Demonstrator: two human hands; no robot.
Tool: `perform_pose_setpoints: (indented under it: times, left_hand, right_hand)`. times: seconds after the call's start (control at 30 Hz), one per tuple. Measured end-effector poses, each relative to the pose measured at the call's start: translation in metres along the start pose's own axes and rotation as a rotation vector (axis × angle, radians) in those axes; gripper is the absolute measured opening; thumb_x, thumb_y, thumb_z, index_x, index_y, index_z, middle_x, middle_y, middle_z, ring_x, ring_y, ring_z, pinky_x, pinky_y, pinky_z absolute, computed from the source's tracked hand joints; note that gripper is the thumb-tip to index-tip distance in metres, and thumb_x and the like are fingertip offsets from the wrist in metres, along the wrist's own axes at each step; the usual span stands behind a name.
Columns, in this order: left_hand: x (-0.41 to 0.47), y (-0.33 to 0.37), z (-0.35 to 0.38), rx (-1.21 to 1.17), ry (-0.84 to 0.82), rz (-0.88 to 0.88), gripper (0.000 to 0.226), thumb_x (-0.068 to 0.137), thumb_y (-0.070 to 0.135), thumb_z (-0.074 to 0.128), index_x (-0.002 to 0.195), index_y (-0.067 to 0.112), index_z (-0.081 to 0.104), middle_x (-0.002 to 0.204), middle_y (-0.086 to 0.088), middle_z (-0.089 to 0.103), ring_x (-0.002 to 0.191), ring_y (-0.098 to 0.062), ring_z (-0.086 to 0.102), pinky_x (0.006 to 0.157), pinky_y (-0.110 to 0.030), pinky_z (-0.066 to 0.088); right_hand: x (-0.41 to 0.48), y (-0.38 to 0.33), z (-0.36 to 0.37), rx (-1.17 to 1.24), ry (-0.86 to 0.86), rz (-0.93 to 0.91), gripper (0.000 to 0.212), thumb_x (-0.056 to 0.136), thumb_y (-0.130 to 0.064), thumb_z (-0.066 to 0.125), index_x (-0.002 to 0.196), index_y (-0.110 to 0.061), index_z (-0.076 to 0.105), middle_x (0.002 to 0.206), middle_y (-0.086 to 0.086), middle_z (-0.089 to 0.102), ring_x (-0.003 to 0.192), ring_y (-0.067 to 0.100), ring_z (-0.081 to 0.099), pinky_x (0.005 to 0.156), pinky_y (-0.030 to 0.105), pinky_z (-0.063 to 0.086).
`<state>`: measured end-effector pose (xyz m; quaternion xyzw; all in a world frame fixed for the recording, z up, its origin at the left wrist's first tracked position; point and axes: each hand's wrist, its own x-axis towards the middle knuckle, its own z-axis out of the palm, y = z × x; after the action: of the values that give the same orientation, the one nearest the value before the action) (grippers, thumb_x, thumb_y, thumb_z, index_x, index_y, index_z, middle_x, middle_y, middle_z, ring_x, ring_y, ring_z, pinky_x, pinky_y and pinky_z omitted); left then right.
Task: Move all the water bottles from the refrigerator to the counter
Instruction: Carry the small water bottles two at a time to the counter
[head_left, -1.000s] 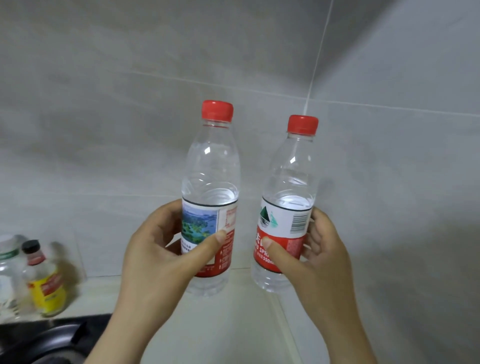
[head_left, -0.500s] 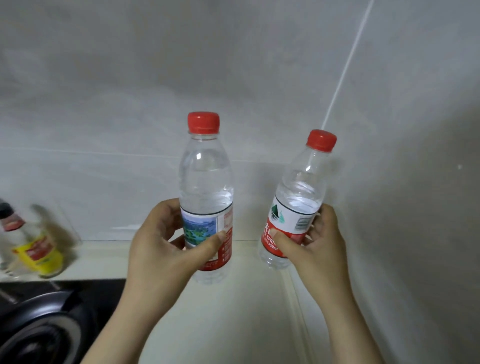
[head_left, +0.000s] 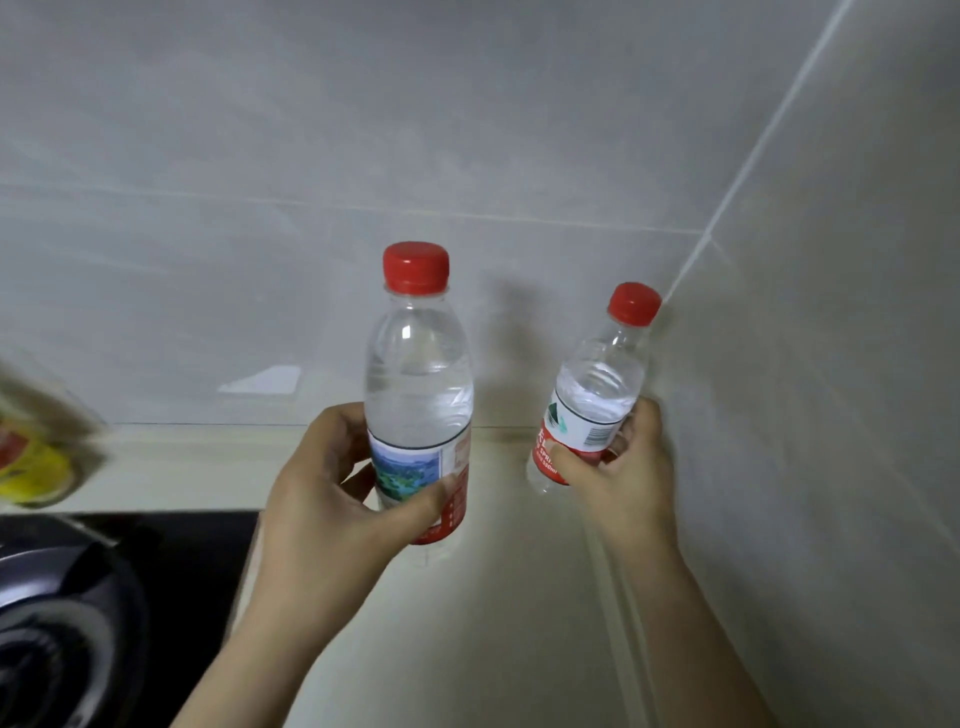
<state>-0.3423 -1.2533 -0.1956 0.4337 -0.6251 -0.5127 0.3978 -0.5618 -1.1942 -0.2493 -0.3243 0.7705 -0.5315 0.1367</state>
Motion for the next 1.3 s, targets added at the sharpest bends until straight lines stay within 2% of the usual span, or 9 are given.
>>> perform_pose_setpoints:
  times: [0.13, 0.4, 0.5, 0.77, 0.87, 0.97, 1.13, 1.3]
  left_hand:
    - [0.009, -0.021, 0.008, -0.006, -0.015, -0.037, 0.055, 0.04, 0.042, 0.076, 0.092, 0.033, 0.062, 0.093, 0.014, 0.073, 0.087, -0.004, 0.07, 0.076, -0.021, 0.057]
    - [0.027, -0.055, 0.019, 0.016, -0.027, -0.094, 0.056, 0.04, 0.043, 0.078, 0.092, 0.035, 0.062, 0.093, 0.014, 0.072, 0.088, -0.006, 0.07, 0.084, -0.029, 0.055]
    - [0.033, -0.063, 0.022, 0.021, -0.044, -0.103, 0.057, 0.041, 0.044, 0.078, 0.095, 0.033, 0.061, 0.095, 0.014, 0.072, 0.089, -0.006, 0.07, 0.084, -0.029, 0.055]
    - [0.043, -0.081, 0.032, 0.037, -0.062, -0.099, 0.056, 0.043, 0.045, 0.077, 0.095, 0.035, 0.059, 0.094, 0.019, 0.071, 0.089, -0.005, 0.07, 0.077, -0.026, 0.057]
    - [0.048, -0.088, 0.038, 0.042, -0.065, -0.096, 0.058, 0.044, 0.046, 0.078, 0.097, 0.035, 0.059, 0.096, 0.017, 0.071, 0.092, -0.008, 0.07, 0.081, -0.029, 0.057]
    - [0.053, -0.094, 0.048, 0.032, -0.064, -0.097, 0.059, 0.045, 0.045, 0.079, 0.099, 0.033, 0.058, 0.097, 0.019, 0.07, 0.093, -0.004, 0.069, 0.082, -0.028, 0.056]
    - [0.061, -0.107, 0.067, 0.065, -0.061, -0.074, 0.054, 0.057, 0.023, 0.09, 0.098, 0.03, 0.056, 0.096, 0.02, 0.068, 0.092, -0.002, 0.068, 0.082, -0.022, 0.056]
    - [0.07, -0.121, 0.085, 0.085, -0.074, -0.024, 0.049, 0.063, 0.015, 0.087, 0.099, 0.025, 0.055, 0.095, 0.013, 0.067, 0.093, -0.005, 0.066, 0.082, -0.014, 0.052]
  right_hand:
    - [0.013, 0.031, 0.018, -0.054, 0.035, -0.003, 0.065, 0.055, -0.03, 0.087, 0.108, -0.033, 0.05, 0.099, -0.013, 0.069, 0.085, 0.008, 0.07, 0.076, 0.041, 0.058]
    - [0.028, 0.072, 0.044, -0.106, 0.055, 0.033, 0.066, 0.06, -0.03, 0.087, 0.112, -0.032, 0.047, 0.1, -0.011, 0.069, 0.084, 0.007, 0.068, 0.07, 0.022, 0.053]
    - [0.03, 0.081, 0.051, -0.117, 0.074, 0.065, 0.067, 0.061, -0.026, 0.088, 0.113, -0.029, 0.047, 0.099, -0.009, 0.069, 0.083, 0.011, 0.067, 0.067, 0.021, 0.049]
    - [0.031, 0.102, 0.059, -0.151, 0.096, 0.087, 0.07, 0.062, -0.026, 0.088, 0.119, -0.022, 0.047, 0.108, -0.003, 0.069, 0.093, 0.022, 0.068, 0.075, 0.035, 0.055]
    - [0.028, 0.106, 0.059, -0.152, 0.108, 0.091, 0.07, 0.063, -0.025, 0.089, 0.119, -0.017, 0.047, 0.11, 0.0, 0.068, 0.095, 0.025, 0.067, 0.074, 0.032, 0.052]
    - [0.028, 0.11, 0.056, -0.167, 0.1, 0.083, 0.069, 0.064, -0.023, 0.088, 0.118, -0.013, 0.046, 0.109, 0.003, 0.067, 0.094, 0.026, 0.066, 0.072, 0.027, 0.047]
    - [0.024, 0.117, 0.055, -0.202, 0.088, 0.082, 0.077, 0.067, -0.029, 0.086, 0.126, -0.01, 0.041, 0.115, 0.008, 0.066, 0.1, 0.03, 0.066, 0.079, 0.041, 0.055]
    - [0.02, 0.121, 0.054, -0.176, 0.08, 0.089, 0.08, 0.068, -0.034, 0.084, 0.131, -0.013, 0.039, 0.123, 0.006, 0.064, 0.107, 0.027, 0.065, 0.085, 0.046, 0.055]
